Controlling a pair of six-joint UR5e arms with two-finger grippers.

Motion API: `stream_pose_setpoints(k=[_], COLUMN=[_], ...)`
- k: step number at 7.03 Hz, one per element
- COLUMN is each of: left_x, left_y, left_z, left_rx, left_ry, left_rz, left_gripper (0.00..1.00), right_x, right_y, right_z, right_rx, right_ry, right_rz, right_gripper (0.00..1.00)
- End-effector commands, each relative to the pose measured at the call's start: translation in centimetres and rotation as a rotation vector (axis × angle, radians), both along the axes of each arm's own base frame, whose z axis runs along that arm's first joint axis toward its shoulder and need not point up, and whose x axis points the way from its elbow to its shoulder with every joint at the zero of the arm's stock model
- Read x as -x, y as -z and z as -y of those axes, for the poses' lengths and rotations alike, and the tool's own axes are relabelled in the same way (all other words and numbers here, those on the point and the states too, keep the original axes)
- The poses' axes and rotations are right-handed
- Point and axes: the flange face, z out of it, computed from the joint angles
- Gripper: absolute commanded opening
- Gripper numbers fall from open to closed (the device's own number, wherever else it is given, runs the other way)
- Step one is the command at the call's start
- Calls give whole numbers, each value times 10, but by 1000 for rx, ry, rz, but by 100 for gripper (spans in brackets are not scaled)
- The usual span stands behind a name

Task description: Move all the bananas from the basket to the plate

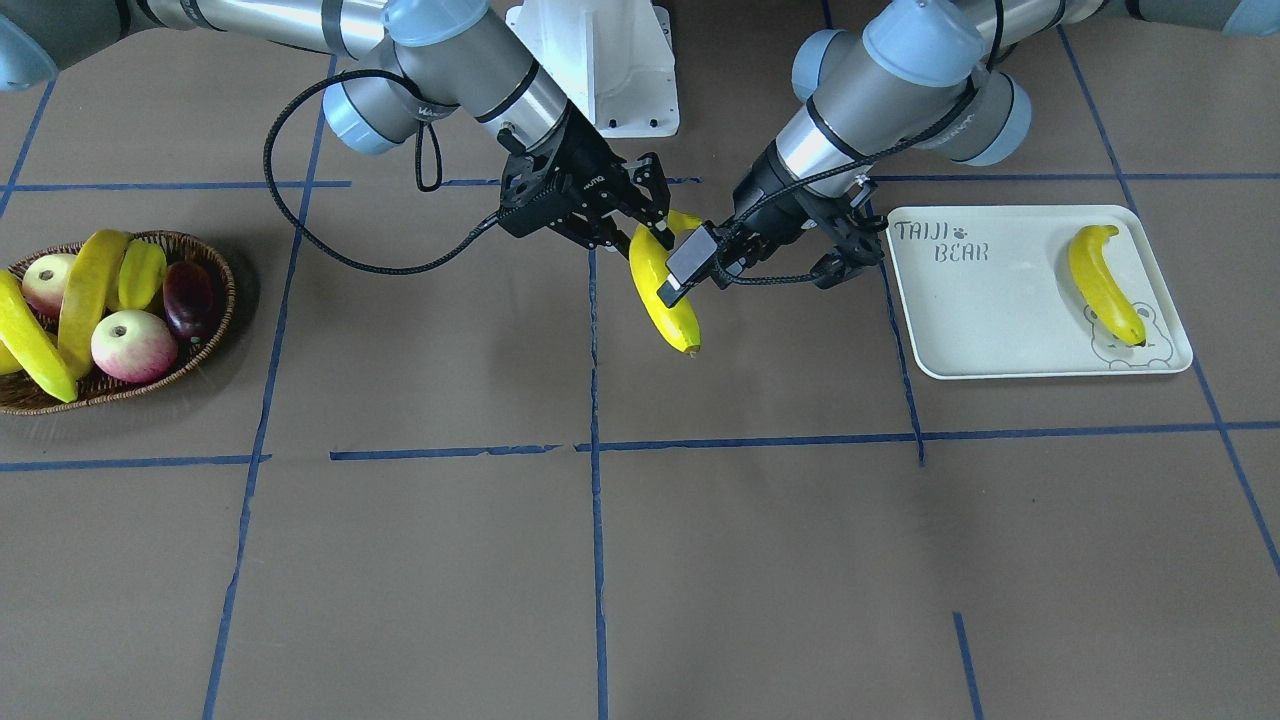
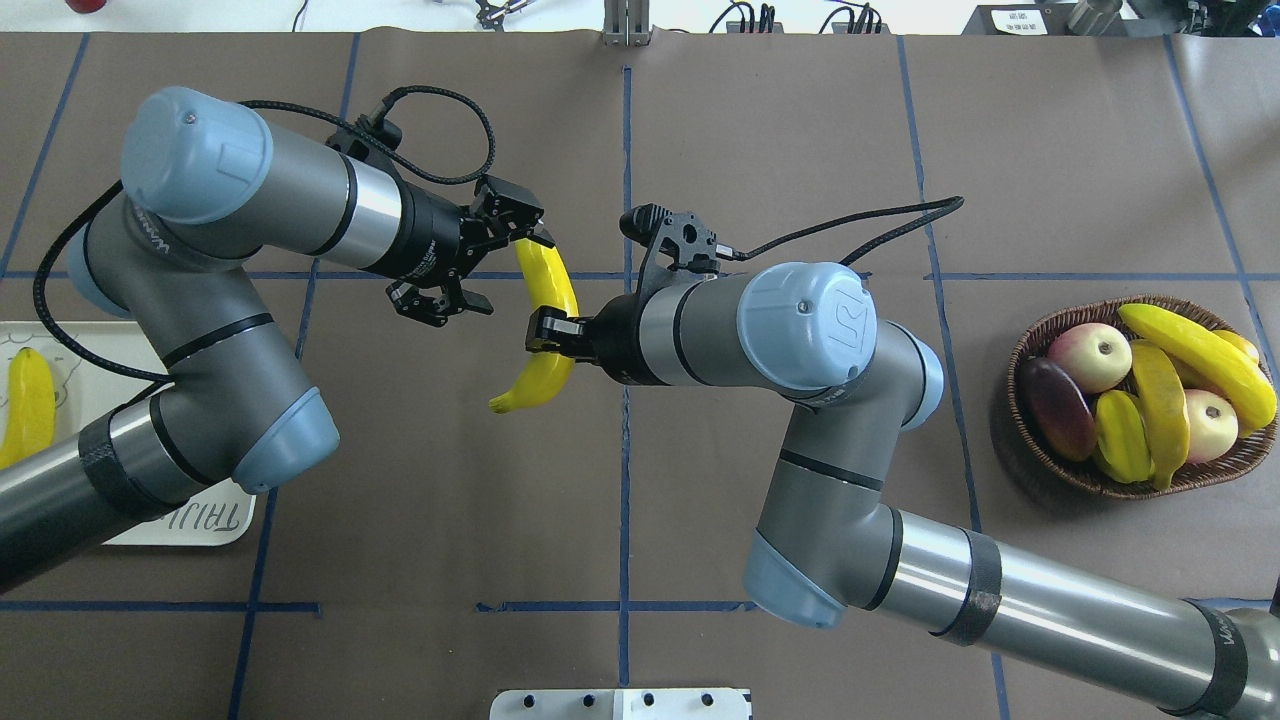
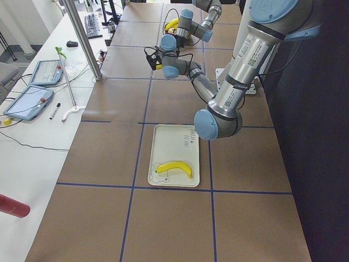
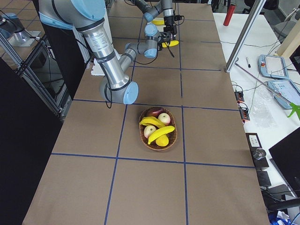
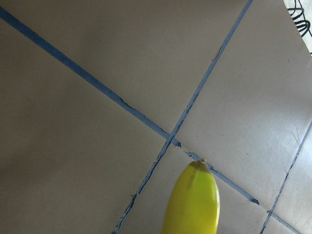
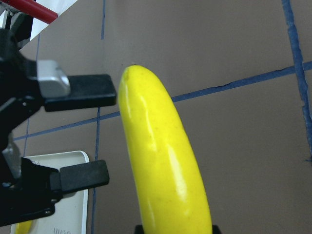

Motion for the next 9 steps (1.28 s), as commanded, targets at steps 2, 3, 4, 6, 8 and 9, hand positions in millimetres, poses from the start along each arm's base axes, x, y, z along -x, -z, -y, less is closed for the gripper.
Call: stream_pose_setpoints(k=[2, 3, 4, 6, 8, 9], left_x=[-7, -11, -14, -16, -18, -18], left_y=[-1, 5, 5, 2, 2, 2], left_z=[0, 4, 6, 4, 2, 2], left_rx=[-2, -4, -2, 0, 0, 0], left_ry=[-2, 2, 2, -1, -6, -7], left_rz=[4, 3, 6, 10, 10, 9], left_gripper=[100, 99, 92, 87, 65, 52], right_x=[1, 4, 8, 7, 7, 7], right_y=[3, 3, 4, 9, 9, 9], right_z=[-3, -7, -12, -14, -14, -14], right_rx=[-3, -1, -2, -5, -5, -5], right_ry=[5, 13, 22, 23, 23, 23], right_rz=[5, 6, 7, 17, 17, 17], right_gripper=[5, 5, 6, 6, 6, 6])
